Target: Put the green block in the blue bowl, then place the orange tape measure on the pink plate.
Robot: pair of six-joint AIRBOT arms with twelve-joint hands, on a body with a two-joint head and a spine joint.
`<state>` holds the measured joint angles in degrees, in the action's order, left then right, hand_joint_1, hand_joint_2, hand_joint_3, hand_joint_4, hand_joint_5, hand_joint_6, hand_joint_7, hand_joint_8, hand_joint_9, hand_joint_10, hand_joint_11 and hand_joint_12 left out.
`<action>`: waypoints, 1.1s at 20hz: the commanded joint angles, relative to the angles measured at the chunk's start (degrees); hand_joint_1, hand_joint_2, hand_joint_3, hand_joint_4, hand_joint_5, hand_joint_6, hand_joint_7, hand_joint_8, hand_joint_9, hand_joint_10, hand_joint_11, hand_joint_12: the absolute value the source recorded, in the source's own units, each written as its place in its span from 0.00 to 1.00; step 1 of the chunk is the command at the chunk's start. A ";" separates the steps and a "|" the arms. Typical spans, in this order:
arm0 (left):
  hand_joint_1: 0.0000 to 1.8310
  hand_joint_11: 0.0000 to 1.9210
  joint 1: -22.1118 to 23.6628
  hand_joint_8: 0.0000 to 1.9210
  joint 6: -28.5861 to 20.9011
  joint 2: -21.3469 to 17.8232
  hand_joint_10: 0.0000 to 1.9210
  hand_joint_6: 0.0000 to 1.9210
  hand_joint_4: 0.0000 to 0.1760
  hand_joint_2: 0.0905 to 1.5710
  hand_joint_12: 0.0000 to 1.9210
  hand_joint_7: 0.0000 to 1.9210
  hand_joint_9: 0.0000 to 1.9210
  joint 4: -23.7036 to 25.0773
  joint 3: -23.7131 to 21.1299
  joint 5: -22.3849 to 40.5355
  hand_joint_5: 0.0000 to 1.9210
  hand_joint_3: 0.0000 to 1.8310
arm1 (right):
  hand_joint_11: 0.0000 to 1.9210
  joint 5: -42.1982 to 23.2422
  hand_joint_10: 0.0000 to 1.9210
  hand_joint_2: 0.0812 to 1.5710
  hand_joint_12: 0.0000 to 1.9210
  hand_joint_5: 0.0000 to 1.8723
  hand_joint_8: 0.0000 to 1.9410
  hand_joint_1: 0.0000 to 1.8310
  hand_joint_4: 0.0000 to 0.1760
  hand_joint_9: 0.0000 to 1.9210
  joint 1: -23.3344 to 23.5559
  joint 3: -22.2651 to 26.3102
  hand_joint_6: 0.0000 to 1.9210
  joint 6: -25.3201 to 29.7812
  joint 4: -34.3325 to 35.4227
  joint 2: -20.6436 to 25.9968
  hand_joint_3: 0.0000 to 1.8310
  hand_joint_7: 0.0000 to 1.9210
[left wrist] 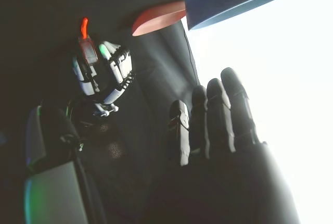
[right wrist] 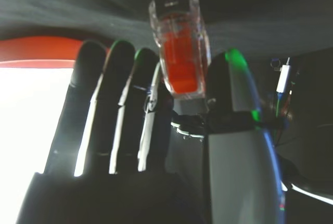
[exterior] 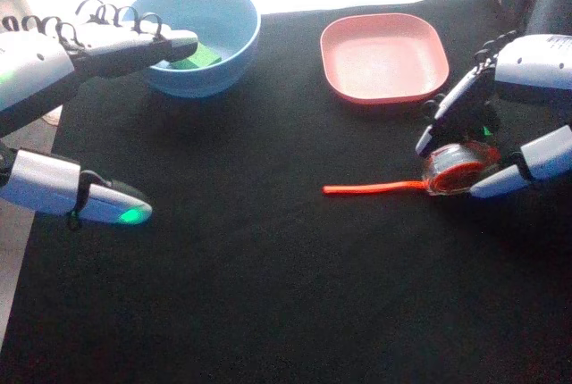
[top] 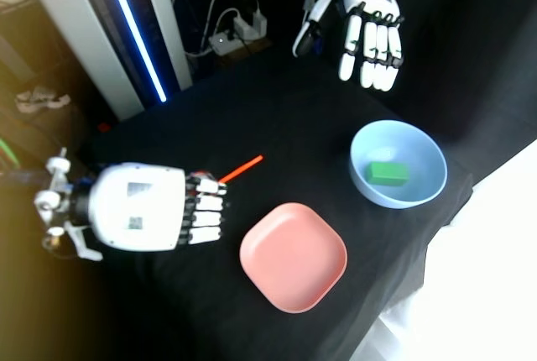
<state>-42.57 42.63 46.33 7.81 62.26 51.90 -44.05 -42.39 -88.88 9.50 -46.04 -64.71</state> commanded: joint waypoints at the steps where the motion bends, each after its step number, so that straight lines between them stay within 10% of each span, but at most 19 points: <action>1: 0.43 0.00 0.31 0.00 -0.28 0.15 0.00 0.00 0.74 0.48 0.30 0.10 0.09 -1.73 0.11 6.78 0.11 0.00 | 0.47 -3.64 0.64 0.67 0.84 0.57 0.57 0.70 0.00 0.51 0.79 -0.36 0.31 0.28 3.01 -0.36 0.00 0.55; 3: 0.44 0.00 0.17 0.00 -0.46 0.14 0.00 0.00 0.67 0.49 0.34 0.11 0.10 -1.77 0.11 7.02 0.11 0.00 | 0.46 -3.42 0.47 0.66 0.69 0.58 0.47 0.69 0.00 0.53 0.79 -0.71 0.36 0.28 3.48 -0.52 0.00 0.58; 5: 0.44 0.00 -0.07 0.00 -0.59 0.10 0.00 0.00 0.65 0.48 0.37 0.12 0.10 -1.90 0.12 7.32 0.12 0.00 | 0.43 -3.34 0.56 0.66 0.55 0.54 0.29 0.75 0.00 0.50 0.78 -1.01 0.50 0.28 4.21 -0.52 0.00 0.61; 7: 0.44 0.00 -0.91 0.00 -0.73 0.07 0.00 0.00 0.68 0.48 0.33 0.12 0.11 -2.43 0.12 7.86 0.12 0.00 | 0.49 -3.42 0.52 0.66 0.64 0.58 0.47 0.70 0.00 0.54 0.81 -0.96 0.40 0.28 4.64 -0.07 0.00 0.56; 13: 0.43 0.00 -2.66 0.00 -1.11 -0.03 0.00 0.00 0.79 0.48 0.31 0.14 0.13 -3.91 0.12 9.02 0.12 0.00 | 0.45 -7.43 0.50 0.65 0.75 0.55 0.35 0.69 0.00 0.56 4.82 0.58 0.46 0.19 8.56 3.72 0.00 0.63; 16: 0.44 0.00 -3.34 0.00 -1.33 -0.05 0.00 0.00 0.66 0.49 0.30 0.14 0.12 -4.38 0.12 9.56 0.12 0.00 | 0.49 -7.66 0.57 0.65 0.72 0.55 0.29 0.75 0.00 0.56 9.01 -0.84 0.42 0.18 8.55 3.72 0.00 0.64; 17: 0.44 0.00 -3.33 0.00 -1.33 -0.01 0.00 0.00 0.64 0.49 0.30 0.14 0.12 -4.38 0.13 9.57 0.12 0.00 | 0.49 -7.62 0.73 0.66 0.84 0.59 0.53 0.71 0.00 0.53 10.56 -2.05 0.29 0.17 8.59 3.41 0.00 0.57; 18: 0.44 0.00 -3.33 0.00 -1.33 0.01 0.00 0.00 0.59 0.48 0.33 0.13 0.13 -4.38 0.13 9.67 0.12 0.00 | 0.52 -7.47 0.88 0.66 0.94 0.59 0.69 0.66 0.00 0.53 12.00 -3.44 0.39 0.16 8.78 2.26 0.00 0.52; 19: 0.44 0.00 -3.32 0.00 -1.33 0.02 0.00 0.00 0.57 0.48 0.34 0.14 0.13 -4.39 0.13 9.75 0.13 0.00 | 0.46 -7.12 0.77 0.68 0.84 0.58 0.64 0.69 0.00 0.50 12.79 -4.64 0.34 0.16 9.02 1.12 0.00 0.53; 20: 0.44 0.00 -3.32 0.00 -1.33 0.03 0.00 0.00 0.60 0.48 0.35 0.14 0.13 -4.44 0.13 9.81 0.13 0.00 | 0.47 -6.17 0.59 0.67 0.65 0.52 0.40 0.75 0.00 0.54 14.17 -7.09 0.51 0.10 9.11 -0.97 0.00 0.57; 22: 0.45 0.00 -3.32 0.00 -1.41 0.04 0.00 0.00 0.46 0.48 0.34 0.14 0.13 -4.46 0.10 9.83 0.13 0.00 | 0.40 -4.58 0.38 0.66 0.72 0.49 0.28 0.82 0.00 0.59 15.04 -9.83 0.60 0.05 9.13 -3.76 0.00 0.60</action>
<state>-46.37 41.54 46.33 5.06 62.24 54.72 -44.75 -28.08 -99.79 9.23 -40.75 -69.49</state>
